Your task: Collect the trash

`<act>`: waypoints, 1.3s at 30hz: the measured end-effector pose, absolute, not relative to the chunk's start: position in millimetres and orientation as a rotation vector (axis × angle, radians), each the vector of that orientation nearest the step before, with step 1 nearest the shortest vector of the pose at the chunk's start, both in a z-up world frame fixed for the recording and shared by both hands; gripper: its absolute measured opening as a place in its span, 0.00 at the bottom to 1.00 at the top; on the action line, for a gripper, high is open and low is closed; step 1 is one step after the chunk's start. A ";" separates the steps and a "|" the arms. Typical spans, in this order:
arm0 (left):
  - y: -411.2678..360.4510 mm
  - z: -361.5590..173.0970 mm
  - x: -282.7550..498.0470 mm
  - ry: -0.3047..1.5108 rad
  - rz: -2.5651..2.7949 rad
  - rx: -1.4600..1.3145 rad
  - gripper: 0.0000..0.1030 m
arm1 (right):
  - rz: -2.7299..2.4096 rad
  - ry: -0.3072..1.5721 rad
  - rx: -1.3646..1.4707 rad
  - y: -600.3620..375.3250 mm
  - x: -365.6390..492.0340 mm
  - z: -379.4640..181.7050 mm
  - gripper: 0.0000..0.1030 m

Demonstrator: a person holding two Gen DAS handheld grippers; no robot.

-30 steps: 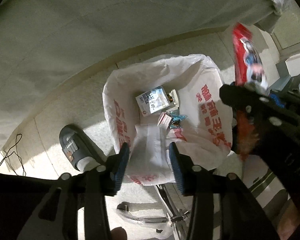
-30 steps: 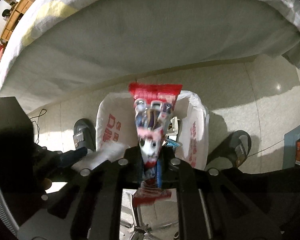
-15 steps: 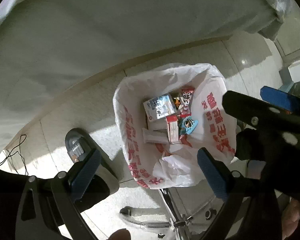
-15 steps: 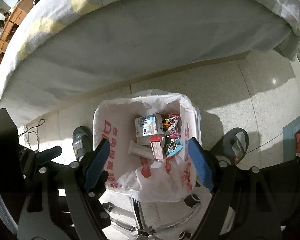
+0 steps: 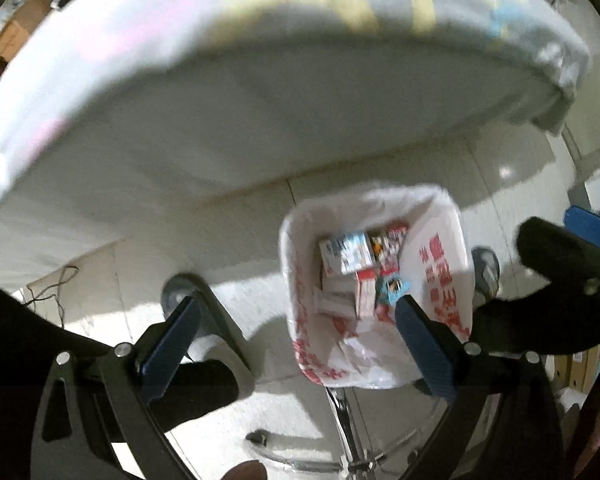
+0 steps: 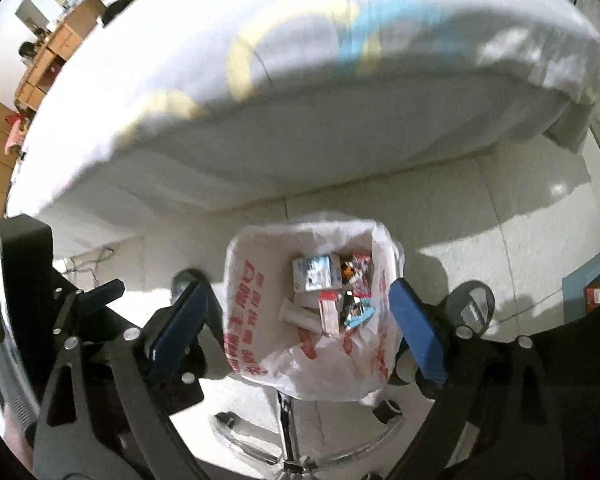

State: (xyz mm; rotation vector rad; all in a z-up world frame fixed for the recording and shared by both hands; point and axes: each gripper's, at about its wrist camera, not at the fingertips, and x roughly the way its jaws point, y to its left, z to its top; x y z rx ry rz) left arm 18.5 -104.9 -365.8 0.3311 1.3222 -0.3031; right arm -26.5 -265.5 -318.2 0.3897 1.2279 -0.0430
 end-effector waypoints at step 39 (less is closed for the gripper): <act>10.1 24.6 -56.7 0.521 -0.065 0.090 0.92 | 0.052 0.538 0.216 -226.9 -108.8 25.8 0.94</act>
